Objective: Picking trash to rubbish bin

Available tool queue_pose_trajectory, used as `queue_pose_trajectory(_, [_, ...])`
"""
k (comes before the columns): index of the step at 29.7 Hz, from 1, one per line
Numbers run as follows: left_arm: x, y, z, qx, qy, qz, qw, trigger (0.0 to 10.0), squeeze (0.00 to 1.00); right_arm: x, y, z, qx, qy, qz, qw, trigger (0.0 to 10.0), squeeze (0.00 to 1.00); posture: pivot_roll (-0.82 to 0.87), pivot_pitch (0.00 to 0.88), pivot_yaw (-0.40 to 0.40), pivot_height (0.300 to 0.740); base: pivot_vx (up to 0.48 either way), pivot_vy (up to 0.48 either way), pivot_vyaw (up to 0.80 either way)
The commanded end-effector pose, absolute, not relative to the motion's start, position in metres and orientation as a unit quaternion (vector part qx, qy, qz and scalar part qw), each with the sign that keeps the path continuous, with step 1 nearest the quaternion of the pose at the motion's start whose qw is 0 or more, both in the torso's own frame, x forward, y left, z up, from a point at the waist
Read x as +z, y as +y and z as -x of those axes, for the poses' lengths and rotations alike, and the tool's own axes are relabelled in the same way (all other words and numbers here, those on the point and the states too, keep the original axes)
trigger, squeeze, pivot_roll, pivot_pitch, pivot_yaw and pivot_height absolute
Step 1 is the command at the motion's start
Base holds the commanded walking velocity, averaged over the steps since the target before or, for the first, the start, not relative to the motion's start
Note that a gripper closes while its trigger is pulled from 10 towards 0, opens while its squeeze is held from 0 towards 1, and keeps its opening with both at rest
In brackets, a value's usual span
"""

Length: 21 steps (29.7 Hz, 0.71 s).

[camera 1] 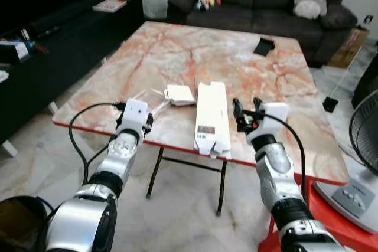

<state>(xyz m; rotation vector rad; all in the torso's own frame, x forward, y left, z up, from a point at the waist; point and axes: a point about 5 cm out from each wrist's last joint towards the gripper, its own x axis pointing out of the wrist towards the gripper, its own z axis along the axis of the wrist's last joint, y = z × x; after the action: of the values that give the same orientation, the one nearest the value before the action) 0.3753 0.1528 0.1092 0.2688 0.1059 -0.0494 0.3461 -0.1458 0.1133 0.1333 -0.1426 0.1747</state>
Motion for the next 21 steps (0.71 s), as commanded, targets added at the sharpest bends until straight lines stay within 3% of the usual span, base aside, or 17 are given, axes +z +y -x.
queue_pose_trajectory(1, [0.116, 0.152, -0.38, -0.023, 0.049, -0.141, 0.989, 10.0, 0.0, 0.116, -0.147, -0.347, 0.086, -0.072, -0.064, 0.992, 10.0, 0.0, -0.08, 0.016, -0.058, 0.74, 0.0, 0.0, 0.0])
queue_pose_trajectory(12, [0.118, 0.156, -0.382, -0.019, 0.058, -0.135, 0.989, 10.0, 0.0, 0.115, -0.148, -0.346, 0.085, -0.071, -0.063, 0.992, 10.0, 0.0, -0.08, 0.035, -0.061, 0.74, 0.0, 0.0, 0.0])
queue_pose_trajectory(21, [0.13, 0.139, -0.39, -0.047, 0.064, -0.083, 0.993, 10.0, 0.0, 0.112, -0.148, -0.341, 0.083, -0.072, -0.064, 0.992, 10.0, 0.0, -0.1, 0.053, -0.058, 0.74, 0.0, 0.0, 0.0])
